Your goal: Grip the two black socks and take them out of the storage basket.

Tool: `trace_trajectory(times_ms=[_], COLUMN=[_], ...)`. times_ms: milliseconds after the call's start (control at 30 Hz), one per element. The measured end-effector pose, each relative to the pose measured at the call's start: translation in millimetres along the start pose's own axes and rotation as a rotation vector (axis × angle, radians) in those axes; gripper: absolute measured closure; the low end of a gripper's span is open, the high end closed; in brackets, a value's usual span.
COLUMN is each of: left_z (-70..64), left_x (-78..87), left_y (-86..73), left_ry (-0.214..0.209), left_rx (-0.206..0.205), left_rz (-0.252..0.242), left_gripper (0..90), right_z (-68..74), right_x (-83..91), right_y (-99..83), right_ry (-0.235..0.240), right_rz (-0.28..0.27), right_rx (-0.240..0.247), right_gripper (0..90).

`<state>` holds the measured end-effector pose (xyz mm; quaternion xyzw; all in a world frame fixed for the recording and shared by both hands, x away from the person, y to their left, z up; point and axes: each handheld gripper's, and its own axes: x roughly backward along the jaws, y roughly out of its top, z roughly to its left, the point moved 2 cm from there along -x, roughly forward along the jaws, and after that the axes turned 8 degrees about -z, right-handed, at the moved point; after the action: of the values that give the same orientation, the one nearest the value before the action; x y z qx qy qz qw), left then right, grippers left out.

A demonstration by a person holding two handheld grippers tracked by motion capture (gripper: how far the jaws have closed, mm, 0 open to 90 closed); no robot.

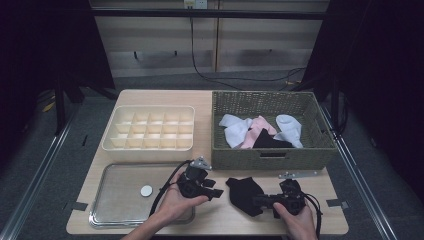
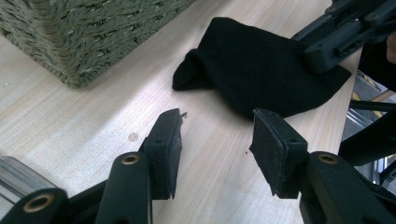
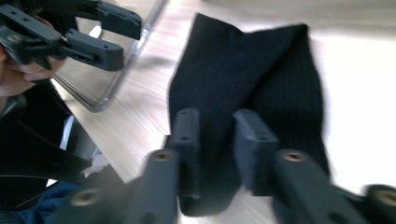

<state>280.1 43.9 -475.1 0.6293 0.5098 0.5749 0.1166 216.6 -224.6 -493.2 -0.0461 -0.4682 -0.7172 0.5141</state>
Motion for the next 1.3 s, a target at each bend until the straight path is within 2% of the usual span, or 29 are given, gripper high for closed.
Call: trace_trajectory(times_ms=[33,100,133,233,333,400,500,600,633,733,767,800,833,867,900,933,967,1000,1033,1200,1233,1267,1300], left_z=[-0.3,-1.5,-2.1,-3.9,-5.2,-7.2,-11.7,-12.6,-10.6,-7.7,-5.8,-5.8,-6.0,-6.0,-6.9,-7.5,-8.5,-9.4,-11.1,-10.1,-8.6,-8.6,-5.4], left_x=[-0.1,1.3,1.1,3.1,4.5,4.4,1.7,0.1,-1.8,-2.6,-2.9,-2.9,-5.4,-5.4,-7.2,-8.7,-9.8,-10.3,-10.9,-8.1,-5.1,-5.1,-1.7], left_y=[0.0,0.6,0.4,2.3,4.0,5.1,5.1,5.2,4.9,4.9,4.5,4.5,3.4,3.4,2.4,1.5,0.7,0.1,-0.6,-1.0,-1.0,-1.0,-1.0], left_ry=[-0.005,0.001,-0.012,-0.025,-0.046,-0.047,-0.074,-0.067,-0.064,-0.05,-0.04,-0.04,-0.07,-0.07,-0.067,-0.078,-0.095,-0.112,-0.141,-0.163,-0.155,-0.155,-0.154], left_rx=[0.002,-0.009,-0.007,0.0,0.005,-0.008,-0.032,-0.037,-0.04,-0.048,-0.066,-0.066,-0.064,-0.064,-0.08,-0.094,-0.097,-0.094,-0.083,-0.052,-0.025,-0.025,-0.005], left_rz=[-0.009,0.005,-0.013,-0.025,-0.037,-0.048,-0.046,-0.037,-0.058,-0.06,-0.053,-0.053,-0.038,-0.038,-0.033,-0.019,-0.003,0.002,0.013,0.009,0.003,0.003,-0.011], left_gripper=[52.4,52.4,52.3,52.0,51.8,51.6,49.1,40.3,39.7,37.9,38.2,40.7,45.3,52.8,52.8,62.6,76.9,76.9,84.9,86.3,86.3,86.3,86.3], right_z=[1.7,4.9,6.9,13.0,16.1,19.1,23.8,25.6,29.1,33.0,36.7,36.7,38.6,38.6,39.0,38.7,37.6,37.6,36.0,30.7,28.0,28.0,25.4], right_x=[-1.3,-3.0,-3.1,-3.7,-6.5,-10.7,-20.9,-25.6,-29.3,-32.9,-36.0,-36.0,-38.3,-38.3,-39.0,-39.2,-39.2,-39.2,-37.8,-30.4,-24.5,-24.5,-17.5], right_y=[2.3,8.0,11.0,20.4,26.6,33.1,42.5,45.8,48.1,49.5,49.8,49.8,49.3,49.3,49.0,49.0,48.9,48.9,48.5,48.2,46.7,46.7,43.3], right_ry=[0.004,0.024,0.032,0.06,0.07,0.088,0.104,0.111,0.128,0.144,0.162,0.162,0.172,0.172,0.173,0.173,0.173,0.173,0.172,0.163,0.152,0.152,0.14], right_rz=[-0.006,-0.019,-0.03,-0.054,-0.056,-0.06,-0.063,-0.061,-0.059,-0.051,-0.042,-0.042,-0.037,-0.037,-0.034,-0.034,-0.034,-0.034,-0.037,-0.048,-0.061,-0.061,-0.061], right_rx=[0.003,0.004,0.006,0.008,0.012,0.014,0.012,0.015,0.017,0.027,0.028,0.028,0.033,0.033,0.032,0.027,0.028,0.028,0.019,0.007,0.008,0.008,0.0], right_gripper=[83.6,88.3,88.8,89.2,89.2,89.2,89.2,89.3,89.3,89.2,89.2,89.2,89.2,89.2,89.2,89.0,86.7,86.7,81.2,75.4,74.0,74.0,72.2])
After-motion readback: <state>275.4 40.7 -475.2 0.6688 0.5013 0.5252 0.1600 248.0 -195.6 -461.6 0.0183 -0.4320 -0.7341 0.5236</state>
